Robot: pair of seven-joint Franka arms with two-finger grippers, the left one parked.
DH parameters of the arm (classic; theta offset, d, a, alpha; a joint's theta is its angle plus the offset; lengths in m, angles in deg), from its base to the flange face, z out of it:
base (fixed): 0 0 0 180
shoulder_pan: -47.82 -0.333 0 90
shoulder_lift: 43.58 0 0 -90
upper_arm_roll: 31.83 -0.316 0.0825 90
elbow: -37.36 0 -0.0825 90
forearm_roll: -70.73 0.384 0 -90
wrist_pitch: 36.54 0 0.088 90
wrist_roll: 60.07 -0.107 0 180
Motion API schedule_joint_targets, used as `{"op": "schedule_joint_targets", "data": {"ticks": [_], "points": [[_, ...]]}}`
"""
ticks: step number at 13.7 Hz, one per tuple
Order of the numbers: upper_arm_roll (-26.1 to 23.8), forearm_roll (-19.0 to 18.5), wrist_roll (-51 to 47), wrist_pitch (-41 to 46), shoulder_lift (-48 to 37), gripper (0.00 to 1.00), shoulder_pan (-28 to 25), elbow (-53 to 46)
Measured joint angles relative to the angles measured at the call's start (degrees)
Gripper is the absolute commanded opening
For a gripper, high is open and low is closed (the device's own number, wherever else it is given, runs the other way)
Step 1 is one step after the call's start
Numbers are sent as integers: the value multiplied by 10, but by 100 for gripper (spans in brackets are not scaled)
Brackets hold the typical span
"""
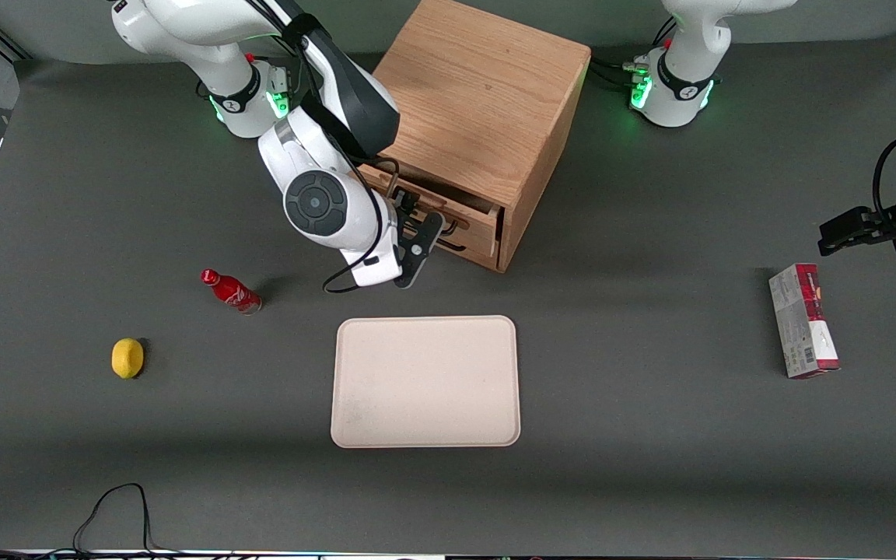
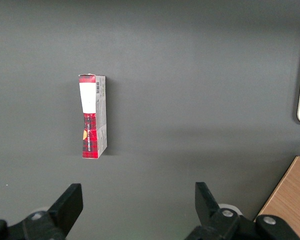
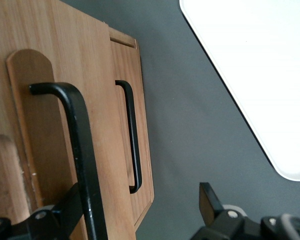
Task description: Open upper drawer
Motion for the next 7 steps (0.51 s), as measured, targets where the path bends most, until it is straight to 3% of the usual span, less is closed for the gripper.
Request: {"op": "schedule_joint_targets", "data": {"ticks": [7], "points": [[0, 0, 0, -14, 0, 100, 5, 0]]}}
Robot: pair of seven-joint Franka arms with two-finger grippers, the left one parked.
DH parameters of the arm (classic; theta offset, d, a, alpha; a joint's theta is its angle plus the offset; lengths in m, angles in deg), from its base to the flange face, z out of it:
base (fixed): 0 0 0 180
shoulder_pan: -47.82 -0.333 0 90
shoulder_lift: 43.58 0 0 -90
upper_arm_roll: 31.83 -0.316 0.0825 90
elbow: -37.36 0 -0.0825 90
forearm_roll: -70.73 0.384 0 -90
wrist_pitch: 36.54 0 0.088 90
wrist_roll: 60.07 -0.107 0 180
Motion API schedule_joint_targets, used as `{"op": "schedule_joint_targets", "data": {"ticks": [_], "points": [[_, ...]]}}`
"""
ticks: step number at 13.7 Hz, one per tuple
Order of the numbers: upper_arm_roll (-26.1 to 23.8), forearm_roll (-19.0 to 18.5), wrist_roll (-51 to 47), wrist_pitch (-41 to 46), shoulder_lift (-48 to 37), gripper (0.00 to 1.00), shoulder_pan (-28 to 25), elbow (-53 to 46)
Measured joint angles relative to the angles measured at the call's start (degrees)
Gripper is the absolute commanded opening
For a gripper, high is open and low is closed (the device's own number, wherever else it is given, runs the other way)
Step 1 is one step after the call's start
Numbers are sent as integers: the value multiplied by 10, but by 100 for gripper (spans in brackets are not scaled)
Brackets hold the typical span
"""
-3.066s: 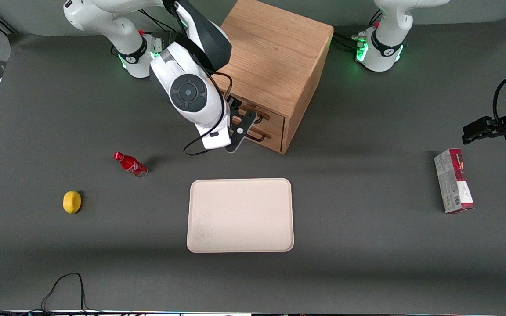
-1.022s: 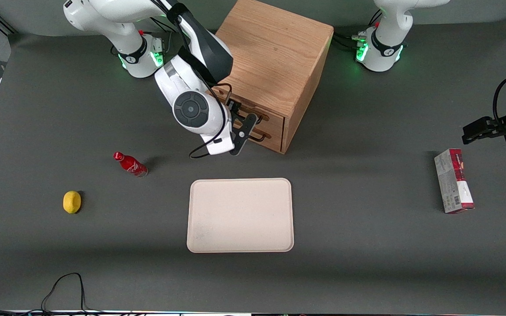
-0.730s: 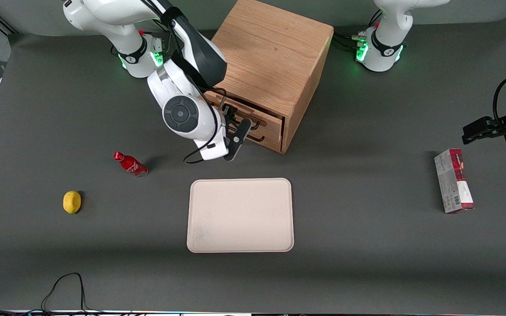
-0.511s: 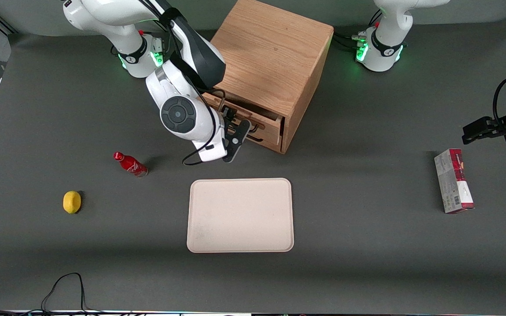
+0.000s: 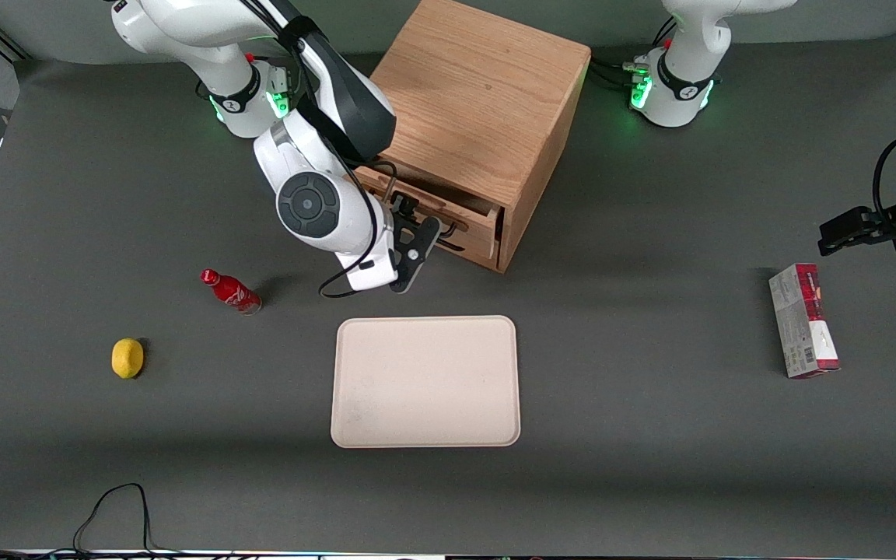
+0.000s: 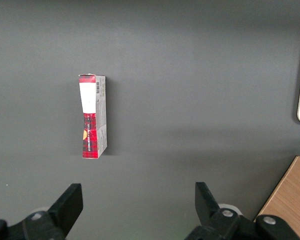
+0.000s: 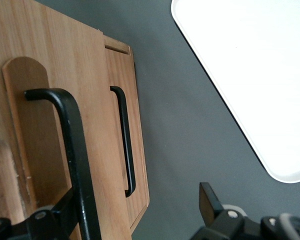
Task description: Open upper drawer
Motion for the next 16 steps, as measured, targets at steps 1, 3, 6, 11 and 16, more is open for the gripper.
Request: {"op": "schedule_joint_targets", "data": {"ticks": [1, 3, 6, 11, 16], "points": [[0, 0, 0, -5, 0, 100, 0, 0], [0, 0, 0, -15, 2, 100, 1, 0], [0, 0, 1, -19, 3, 100, 2, -3], [0, 0, 20, -20, 3, 100, 20, -16], [0, 0, 26, -20, 12, 100, 34, -27]]}}
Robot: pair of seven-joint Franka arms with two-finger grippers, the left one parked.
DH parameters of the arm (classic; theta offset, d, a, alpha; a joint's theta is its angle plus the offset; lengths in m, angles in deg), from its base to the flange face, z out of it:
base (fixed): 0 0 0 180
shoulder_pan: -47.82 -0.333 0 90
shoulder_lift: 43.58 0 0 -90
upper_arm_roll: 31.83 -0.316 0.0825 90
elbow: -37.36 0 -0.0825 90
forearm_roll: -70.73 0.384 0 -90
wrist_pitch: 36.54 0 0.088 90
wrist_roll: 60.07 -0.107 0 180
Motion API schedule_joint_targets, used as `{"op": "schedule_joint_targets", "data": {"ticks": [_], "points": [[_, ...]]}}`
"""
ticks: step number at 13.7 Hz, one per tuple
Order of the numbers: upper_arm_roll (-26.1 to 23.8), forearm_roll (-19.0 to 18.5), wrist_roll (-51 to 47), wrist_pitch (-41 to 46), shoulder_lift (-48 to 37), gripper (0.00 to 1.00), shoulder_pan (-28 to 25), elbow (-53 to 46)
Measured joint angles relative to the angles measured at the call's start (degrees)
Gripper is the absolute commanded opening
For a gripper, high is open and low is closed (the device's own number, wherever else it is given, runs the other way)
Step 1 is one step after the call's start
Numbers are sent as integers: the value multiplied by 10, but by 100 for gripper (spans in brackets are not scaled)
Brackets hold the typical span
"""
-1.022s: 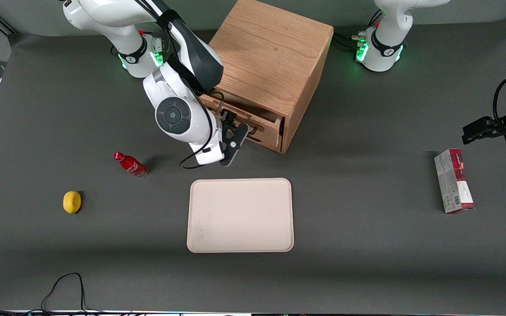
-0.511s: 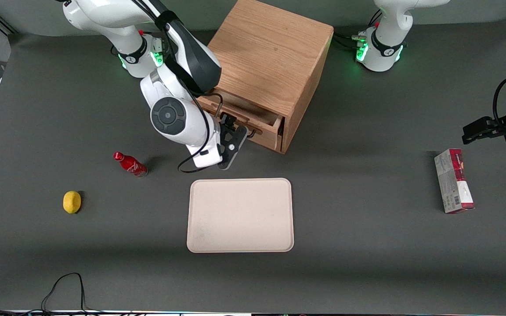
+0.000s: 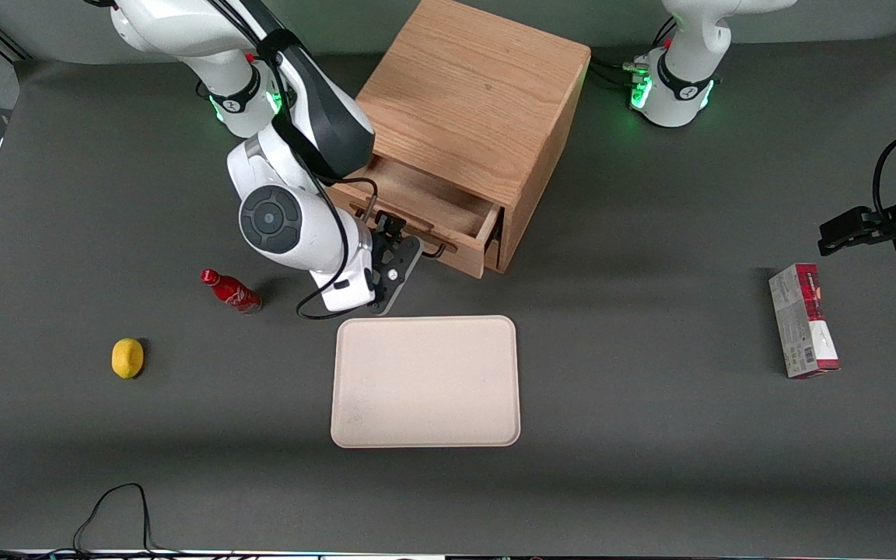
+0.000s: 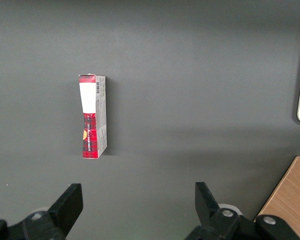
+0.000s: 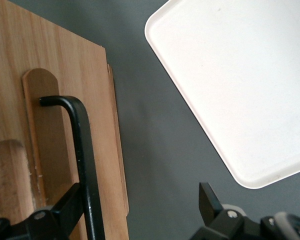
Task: Open upper drawer
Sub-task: 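Pull the upper drawer out along its runners with the right gripper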
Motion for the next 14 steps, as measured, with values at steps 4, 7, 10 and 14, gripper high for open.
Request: {"op": "schedule_joint_targets", "data": {"ticks": [4, 7, 10, 14], "points": [[0, 0, 12, 0, 14, 100, 4, -9], [0, 0, 18, 0, 21, 100, 12, -17], [0, 1, 24, 0, 25, 100, 18, -24], [0, 1, 25, 0, 33, 100, 23, -36]]}}
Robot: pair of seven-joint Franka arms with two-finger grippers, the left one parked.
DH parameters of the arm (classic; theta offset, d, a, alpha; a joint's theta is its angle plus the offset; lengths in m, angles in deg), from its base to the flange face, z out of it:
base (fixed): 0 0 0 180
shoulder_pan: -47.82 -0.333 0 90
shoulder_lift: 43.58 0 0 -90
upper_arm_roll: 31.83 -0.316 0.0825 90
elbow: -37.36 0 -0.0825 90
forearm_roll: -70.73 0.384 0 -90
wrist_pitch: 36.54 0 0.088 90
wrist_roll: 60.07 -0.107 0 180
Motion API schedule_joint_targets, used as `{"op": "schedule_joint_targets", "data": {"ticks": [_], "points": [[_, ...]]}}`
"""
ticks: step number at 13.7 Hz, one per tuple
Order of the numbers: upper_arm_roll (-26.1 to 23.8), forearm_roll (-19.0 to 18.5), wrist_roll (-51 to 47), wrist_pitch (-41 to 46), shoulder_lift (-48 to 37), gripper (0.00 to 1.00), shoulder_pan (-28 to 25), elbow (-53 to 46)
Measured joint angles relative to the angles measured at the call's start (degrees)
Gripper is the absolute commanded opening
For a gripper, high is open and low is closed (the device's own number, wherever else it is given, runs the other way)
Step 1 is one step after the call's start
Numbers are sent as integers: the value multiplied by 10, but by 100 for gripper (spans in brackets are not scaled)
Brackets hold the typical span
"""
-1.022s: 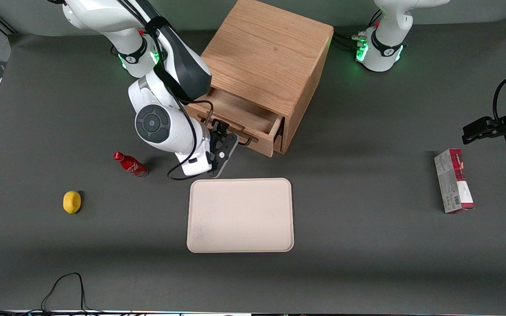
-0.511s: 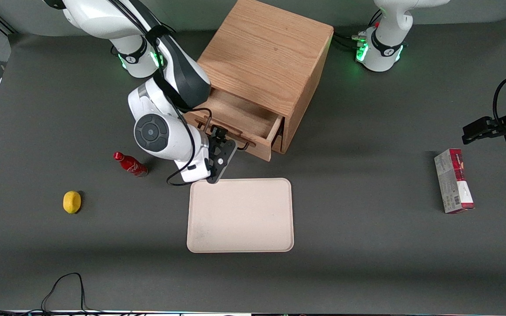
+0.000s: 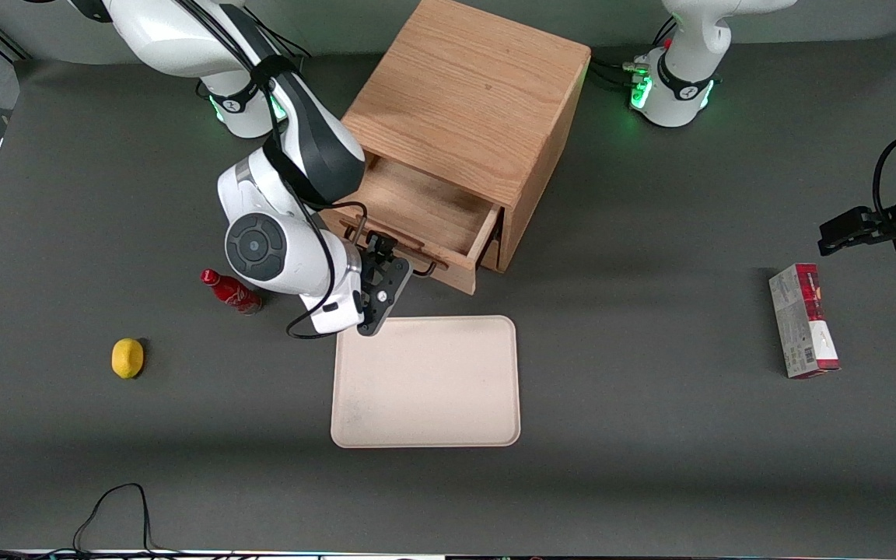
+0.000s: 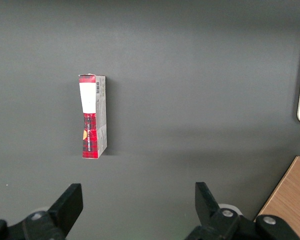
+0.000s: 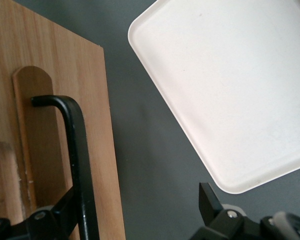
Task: Open upper drawer
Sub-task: 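Pull the upper drawer out along its runners with the right gripper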
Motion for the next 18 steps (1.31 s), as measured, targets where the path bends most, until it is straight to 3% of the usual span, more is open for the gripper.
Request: {"op": "schedule_joint_targets", "data": {"ticks": [18], "points": [[0, 0, 20, 1, 28, 100, 39, -49]]}}
